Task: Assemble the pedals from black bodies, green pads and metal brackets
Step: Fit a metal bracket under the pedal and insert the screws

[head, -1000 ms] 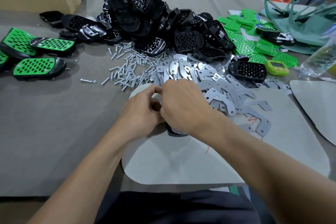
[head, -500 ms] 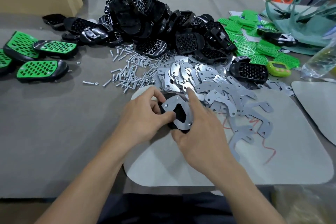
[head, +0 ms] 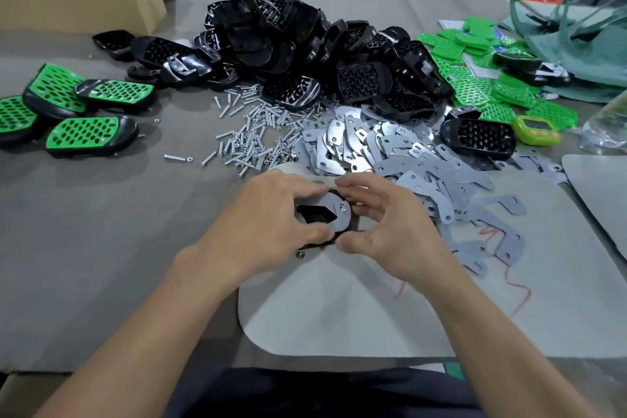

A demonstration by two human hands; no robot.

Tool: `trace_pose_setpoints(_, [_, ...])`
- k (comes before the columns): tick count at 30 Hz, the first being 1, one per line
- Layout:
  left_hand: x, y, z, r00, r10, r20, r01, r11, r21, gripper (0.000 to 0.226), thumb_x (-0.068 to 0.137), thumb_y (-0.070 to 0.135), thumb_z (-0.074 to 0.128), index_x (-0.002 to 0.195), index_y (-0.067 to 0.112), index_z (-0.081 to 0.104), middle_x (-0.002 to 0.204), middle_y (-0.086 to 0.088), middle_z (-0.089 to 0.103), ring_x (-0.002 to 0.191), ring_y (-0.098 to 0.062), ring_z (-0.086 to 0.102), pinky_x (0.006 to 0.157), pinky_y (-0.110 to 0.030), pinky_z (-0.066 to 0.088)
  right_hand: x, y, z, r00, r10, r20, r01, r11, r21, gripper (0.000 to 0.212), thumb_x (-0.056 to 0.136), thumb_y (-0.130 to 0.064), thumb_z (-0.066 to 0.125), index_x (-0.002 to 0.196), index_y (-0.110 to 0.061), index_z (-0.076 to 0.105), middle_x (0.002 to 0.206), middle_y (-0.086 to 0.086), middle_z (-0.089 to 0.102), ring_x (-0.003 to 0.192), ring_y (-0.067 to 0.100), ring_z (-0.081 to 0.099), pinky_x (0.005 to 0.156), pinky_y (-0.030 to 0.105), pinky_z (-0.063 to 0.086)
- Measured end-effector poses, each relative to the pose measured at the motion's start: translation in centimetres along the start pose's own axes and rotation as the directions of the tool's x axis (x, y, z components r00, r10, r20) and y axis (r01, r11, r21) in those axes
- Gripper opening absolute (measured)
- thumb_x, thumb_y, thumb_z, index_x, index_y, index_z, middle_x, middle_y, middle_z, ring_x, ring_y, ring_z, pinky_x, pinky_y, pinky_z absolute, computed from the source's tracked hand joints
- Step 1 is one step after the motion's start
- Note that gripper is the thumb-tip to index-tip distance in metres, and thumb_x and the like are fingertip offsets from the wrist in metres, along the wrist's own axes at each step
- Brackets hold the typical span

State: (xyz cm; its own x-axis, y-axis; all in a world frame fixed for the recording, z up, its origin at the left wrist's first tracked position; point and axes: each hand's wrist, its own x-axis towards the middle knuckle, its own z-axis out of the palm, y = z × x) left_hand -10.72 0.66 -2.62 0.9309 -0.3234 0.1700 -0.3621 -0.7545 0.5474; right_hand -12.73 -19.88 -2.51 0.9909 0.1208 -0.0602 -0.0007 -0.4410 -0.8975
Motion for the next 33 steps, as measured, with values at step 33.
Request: trace_pose_setpoints(33, [1.5,-2.2,0.7,0.989,-0.146,-0.037,0.122,0.92,-0.373,0.064,0.052,0.064,0.077,0.111,0.039,0.078,0.101,0.029,0.067,0.096,0.001,0.065,0.081,-0.023,0.049,-2.5,-0.2,1.7,0.967,-0.074,-0.244,0.031,0.984,-0.176,0.022,0.079,-0.021,0.081,0.082,-0.042,0.075,0.074,-0.022,0.069,0.067,0.003,0.062,0.063,0.012,0.045])
